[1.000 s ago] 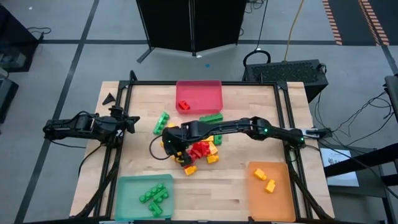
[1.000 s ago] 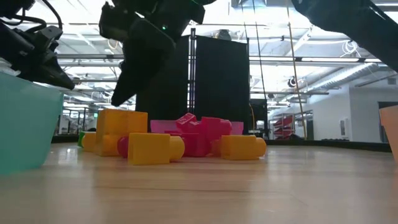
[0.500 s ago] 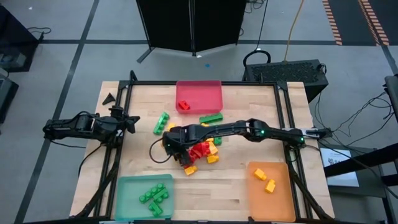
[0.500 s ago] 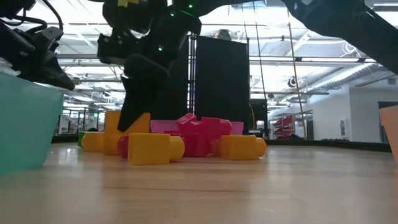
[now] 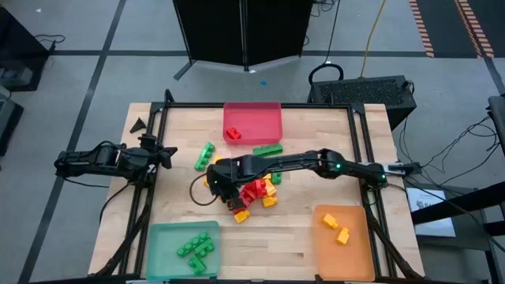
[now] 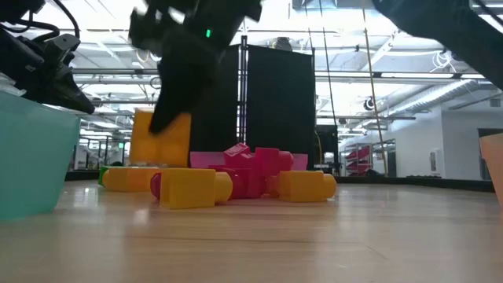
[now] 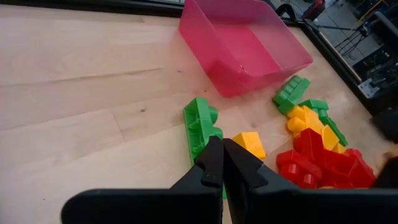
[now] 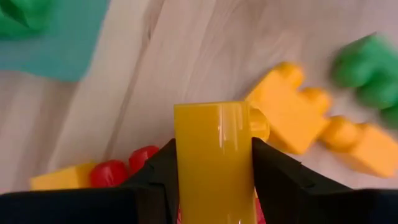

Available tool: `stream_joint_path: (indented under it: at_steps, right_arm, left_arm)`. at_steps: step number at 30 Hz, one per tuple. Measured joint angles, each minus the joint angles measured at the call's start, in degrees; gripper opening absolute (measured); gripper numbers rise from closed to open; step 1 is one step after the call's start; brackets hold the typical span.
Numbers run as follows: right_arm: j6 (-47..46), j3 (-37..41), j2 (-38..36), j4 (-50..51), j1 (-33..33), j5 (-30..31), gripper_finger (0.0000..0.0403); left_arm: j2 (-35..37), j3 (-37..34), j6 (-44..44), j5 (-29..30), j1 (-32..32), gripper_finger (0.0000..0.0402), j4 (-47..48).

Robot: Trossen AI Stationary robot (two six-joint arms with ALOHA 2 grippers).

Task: Sort blocks
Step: Put the yellow game piece into the orange bin

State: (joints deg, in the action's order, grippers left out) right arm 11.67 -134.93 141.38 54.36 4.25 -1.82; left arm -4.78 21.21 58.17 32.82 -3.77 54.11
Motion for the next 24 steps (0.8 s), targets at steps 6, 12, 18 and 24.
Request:
stream_joint_path:
  at_steps: [6,12,18,24]
  right_arm:
    - [-1.01,-0.02,-6.94,3.30,-0.41,0.50,0.0140]
    - [-4.05,-0.09,-17.84,19.23,0.39,0.72,0.0140]
    - [-14.47,-0.06,-27.54,35.93,4.90,1.03,0.0140]
    - [-32.57,6.02,-38.99,35.37,14.71,7.09,0.0140]
  left_arm:
    - [0.00,0.00,0.02,0.02,0.00,0.0004,0.01]
    - [0.00,0.00,0.02,0.02,0.00,0.0004,0.00]
    - [0.00,0.00,0.00,0.02,0.00,0.0004,-0.08]
    - [0.02,0.00,-0.02,0.00,0.00,0.0004,-0.11]
